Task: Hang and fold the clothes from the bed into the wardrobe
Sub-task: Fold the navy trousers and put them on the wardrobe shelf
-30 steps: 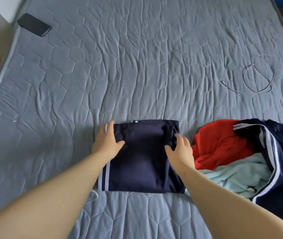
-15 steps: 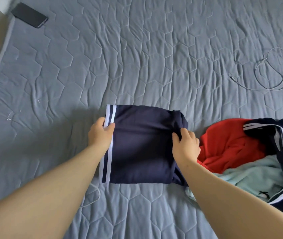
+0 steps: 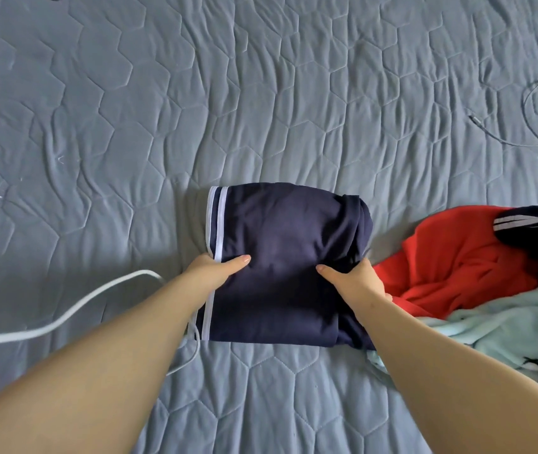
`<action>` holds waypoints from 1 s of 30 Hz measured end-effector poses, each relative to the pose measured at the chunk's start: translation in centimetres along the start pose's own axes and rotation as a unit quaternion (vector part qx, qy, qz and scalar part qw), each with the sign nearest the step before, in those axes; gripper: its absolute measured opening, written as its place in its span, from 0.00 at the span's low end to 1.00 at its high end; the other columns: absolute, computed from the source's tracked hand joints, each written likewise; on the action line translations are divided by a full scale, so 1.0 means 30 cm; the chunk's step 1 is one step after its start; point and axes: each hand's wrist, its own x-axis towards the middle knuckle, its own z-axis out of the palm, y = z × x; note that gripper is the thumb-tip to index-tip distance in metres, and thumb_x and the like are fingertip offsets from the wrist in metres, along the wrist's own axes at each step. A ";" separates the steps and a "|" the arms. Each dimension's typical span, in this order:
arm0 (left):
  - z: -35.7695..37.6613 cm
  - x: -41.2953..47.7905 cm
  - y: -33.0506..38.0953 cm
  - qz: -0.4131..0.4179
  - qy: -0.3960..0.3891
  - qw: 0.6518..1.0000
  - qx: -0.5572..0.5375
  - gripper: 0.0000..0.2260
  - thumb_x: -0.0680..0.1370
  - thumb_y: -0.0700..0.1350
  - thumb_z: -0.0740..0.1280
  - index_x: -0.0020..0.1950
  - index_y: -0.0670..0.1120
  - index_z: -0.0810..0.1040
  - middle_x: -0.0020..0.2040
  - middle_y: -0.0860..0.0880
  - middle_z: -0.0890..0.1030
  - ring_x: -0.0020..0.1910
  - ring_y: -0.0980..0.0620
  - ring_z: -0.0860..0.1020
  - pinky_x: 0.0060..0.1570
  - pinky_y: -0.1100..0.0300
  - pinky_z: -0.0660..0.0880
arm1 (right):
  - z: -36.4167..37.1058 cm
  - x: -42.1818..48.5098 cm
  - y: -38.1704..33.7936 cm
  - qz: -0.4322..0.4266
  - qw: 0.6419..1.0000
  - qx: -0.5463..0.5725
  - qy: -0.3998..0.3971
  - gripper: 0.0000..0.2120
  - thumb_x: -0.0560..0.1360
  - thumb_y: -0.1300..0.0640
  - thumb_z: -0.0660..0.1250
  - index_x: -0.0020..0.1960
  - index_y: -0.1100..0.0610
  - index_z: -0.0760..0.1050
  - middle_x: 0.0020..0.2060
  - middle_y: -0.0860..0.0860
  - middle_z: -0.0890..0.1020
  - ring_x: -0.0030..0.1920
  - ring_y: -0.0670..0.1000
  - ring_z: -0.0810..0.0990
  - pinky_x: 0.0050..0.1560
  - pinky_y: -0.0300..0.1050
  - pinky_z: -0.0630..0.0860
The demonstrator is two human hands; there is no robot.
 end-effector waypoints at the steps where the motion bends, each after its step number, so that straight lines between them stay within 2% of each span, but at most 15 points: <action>1: 0.003 -0.004 -0.005 0.006 -0.009 1.000 -0.003 0.33 0.67 0.60 0.73 0.66 0.43 0.71 0.63 0.46 0.75 0.60 0.45 0.73 0.54 0.58 0.68 | 0.001 -0.012 -0.005 -0.014 0.999 -0.047 0.009 0.31 0.64 0.34 0.68 0.58 0.52 0.71 0.56 0.52 0.78 0.62 0.59 0.70 0.61 0.53 0.63; 3: 0.005 -0.018 -0.008 0.020 -0.018 0.999 -0.025 0.30 0.68 0.58 0.73 0.64 0.43 0.73 0.60 0.46 0.77 0.55 0.46 0.75 0.52 0.58 0.68 | 0.003 -0.040 -0.016 -0.044 0.993 -0.102 0.036 0.25 0.68 0.36 0.66 0.56 0.53 0.74 0.54 0.52 0.79 0.61 0.58 0.69 0.57 0.53 0.61; 4: 0.005 -0.027 -0.006 0.028 -0.019 0.999 -0.034 0.28 0.69 0.57 0.73 0.62 0.43 0.74 0.58 0.47 0.77 0.52 0.48 0.74 0.51 0.59 0.67 | 0.003 -0.050 -0.021 -0.050 0.995 -0.077 0.035 0.23 0.69 0.38 0.67 0.55 0.54 0.74 0.53 0.52 0.79 0.60 0.59 0.70 0.58 0.53 0.63; 7: -0.023 -0.073 0.002 0.054 -0.011 0.998 -0.033 0.19 0.71 0.55 0.71 0.56 0.46 0.75 0.51 0.49 0.75 0.45 0.51 0.72 0.48 0.60 0.66 | -0.026 -0.108 -0.040 -0.041 0.986 0.156 -0.039 0.13 0.69 0.51 0.71 0.50 0.56 0.75 0.49 0.54 0.81 0.52 0.57 0.79 0.58 0.56 0.74; 9: -0.059 -0.119 0.017 0.066 0.008 0.998 -0.020 0.16 0.72 0.55 0.70 0.52 0.47 0.74 0.50 0.49 0.75 0.45 0.50 0.73 0.47 0.59 0.67 | -0.063 -0.161 -0.055 -0.041 0.972 0.219 -0.071 0.10 0.69 0.55 0.72 0.48 0.55 0.75 0.48 0.55 0.82 0.49 0.56 0.80 0.56 0.55 0.77; 12: -0.132 -0.208 0.084 0.083 0.033 0.996 -0.004 0.21 0.73 0.55 0.69 0.56 0.41 0.76 0.51 0.46 0.79 0.49 0.44 0.77 0.50 0.55 0.73 | -0.138 -0.235 -0.112 -0.053 0.963 0.251 -0.076 0.12 0.69 0.55 0.72 0.51 0.56 0.75 0.48 0.54 0.82 0.49 0.54 0.81 0.56 0.53 0.77; 16: -0.281 -0.414 0.236 0.133 0.074 0.988 -0.021 0.19 0.75 0.56 0.66 0.57 0.42 0.77 0.53 0.44 0.80 0.51 0.42 0.78 0.52 0.55 0.74 | -0.312 -0.385 -0.251 -0.098 0.954 0.275 -0.060 0.09 0.69 0.54 0.72 0.46 0.52 0.74 0.45 0.51 0.81 0.47 0.53 0.81 0.54 0.51 0.78; 18: -0.365 -0.525 0.315 0.160 0.093 0.982 -0.031 0.19 0.75 0.56 0.66 0.57 0.43 0.77 0.54 0.44 0.80 0.53 0.41 0.77 0.55 0.53 0.74 | -0.409 -0.467 -0.340 -0.133 0.949 0.283 -0.045 0.09 0.69 0.53 0.72 0.43 0.50 0.72 0.43 0.50 0.81 0.45 0.52 0.80 0.49 0.49 0.78; 20: -0.475 -0.675 0.385 0.190 0.114 0.973 -0.065 0.18 0.75 0.55 0.66 0.56 0.43 0.78 0.52 0.45 0.80 0.52 0.42 0.77 0.55 0.54 0.74 | -0.528 -0.595 -0.441 -0.166 0.943 0.285 -0.035 0.10 0.68 0.53 0.72 0.45 0.51 0.72 0.42 0.49 0.80 0.43 0.51 0.80 0.45 0.46 0.77; 23: -0.610 -0.856 0.465 0.229 0.146 0.958 -0.091 0.14 0.75 0.55 0.65 0.52 0.46 0.77 0.47 0.48 0.78 0.47 0.45 0.76 0.48 0.58 0.72 | -0.665 -0.744 -0.568 -0.209 0.936 0.281 -0.032 0.15 0.68 0.52 0.72 0.52 0.54 0.73 0.45 0.51 0.81 0.46 0.54 0.80 0.51 0.51 0.78; 25: -0.718 -1.005 0.497 0.250 0.161 0.947 -0.123 0.14 0.75 0.55 0.66 0.52 0.45 0.76 0.48 0.48 0.79 0.47 0.45 0.77 0.49 0.57 0.73 | -0.757 -0.873 -0.652 -0.248 0.926 0.281 -0.038 0.17 0.68 0.52 0.72 0.54 0.55 0.74 0.47 0.52 0.81 0.47 0.55 0.80 0.52 0.51 0.78; 28: -0.886 -1.233 0.515 0.278 0.197 0.924 -0.175 0.15 0.75 0.53 0.67 0.55 0.44 0.76 0.44 0.48 0.79 0.47 0.46 0.77 0.49 0.57 0.73 | -0.870 -1.077 -0.765 -0.315 0.906 0.280 -0.048 0.15 0.69 0.53 0.72 0.53 0.57 0.75 0.45 0.52 0.81 0.46 0.54 0.80 0.48 0.49 0.78; 30: -1.008 -1.390 0.507 0.289 0.226 0.910 -0.193 0.17 0.74 0.53 0.67 0.56 0.42 0.76 0.46 0.47 0.79 0.48 0.45 0.77 0.51 0.55 0.74 | -0.938 -1.230 -0.839 -0.359 0.890 0.276 -0.061 0.16 0.69 0.52 0.72 0.53 0.57 0.75 0.46 0.53 0.81 0.47 0.55 0.80 0.51 0.51 0.78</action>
